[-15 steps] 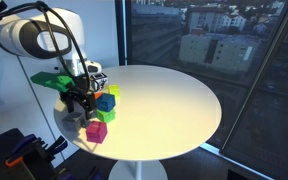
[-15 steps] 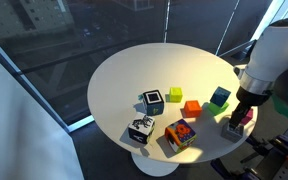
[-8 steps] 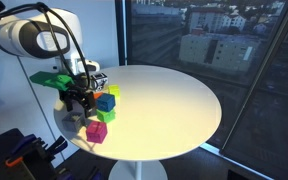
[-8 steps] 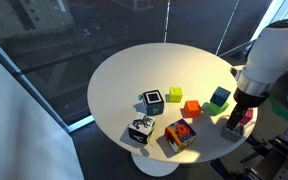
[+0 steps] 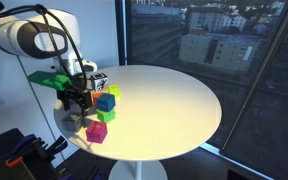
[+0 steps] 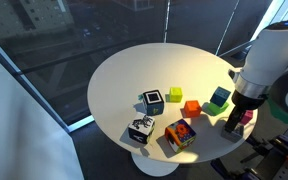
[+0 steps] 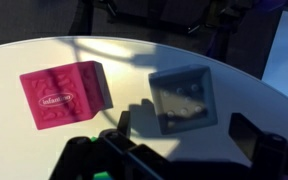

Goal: Pick up the gray block and put it on the blue block

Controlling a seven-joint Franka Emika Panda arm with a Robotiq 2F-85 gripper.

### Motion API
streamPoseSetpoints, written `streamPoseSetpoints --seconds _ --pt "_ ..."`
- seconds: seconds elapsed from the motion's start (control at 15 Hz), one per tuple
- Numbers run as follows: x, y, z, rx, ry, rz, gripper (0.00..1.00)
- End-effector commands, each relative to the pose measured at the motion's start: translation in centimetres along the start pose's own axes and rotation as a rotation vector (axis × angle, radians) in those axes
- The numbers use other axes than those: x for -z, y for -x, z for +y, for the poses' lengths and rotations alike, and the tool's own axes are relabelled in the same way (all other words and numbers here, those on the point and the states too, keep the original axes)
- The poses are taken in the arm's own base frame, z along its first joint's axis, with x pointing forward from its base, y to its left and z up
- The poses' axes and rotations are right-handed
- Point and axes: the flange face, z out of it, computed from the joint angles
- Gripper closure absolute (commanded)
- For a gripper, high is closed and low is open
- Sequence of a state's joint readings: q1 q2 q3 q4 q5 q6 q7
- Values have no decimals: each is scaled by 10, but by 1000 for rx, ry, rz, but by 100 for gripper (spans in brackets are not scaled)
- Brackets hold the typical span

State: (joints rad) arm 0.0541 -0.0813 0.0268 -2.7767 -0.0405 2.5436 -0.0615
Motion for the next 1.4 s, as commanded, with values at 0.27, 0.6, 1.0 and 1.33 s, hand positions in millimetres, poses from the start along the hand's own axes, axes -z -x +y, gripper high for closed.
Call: streamPoseSetpoints --seconds 0.27,0.6,1.0,1.33 --pt "-7 1 -2 5 -24 -22 0" --pt "-16 2 -3 7 -31 -39 0" --pt "-21 3 -3 -5 -26 -54 51" --pt "-6 3 -4 -17 -35 -41 70"
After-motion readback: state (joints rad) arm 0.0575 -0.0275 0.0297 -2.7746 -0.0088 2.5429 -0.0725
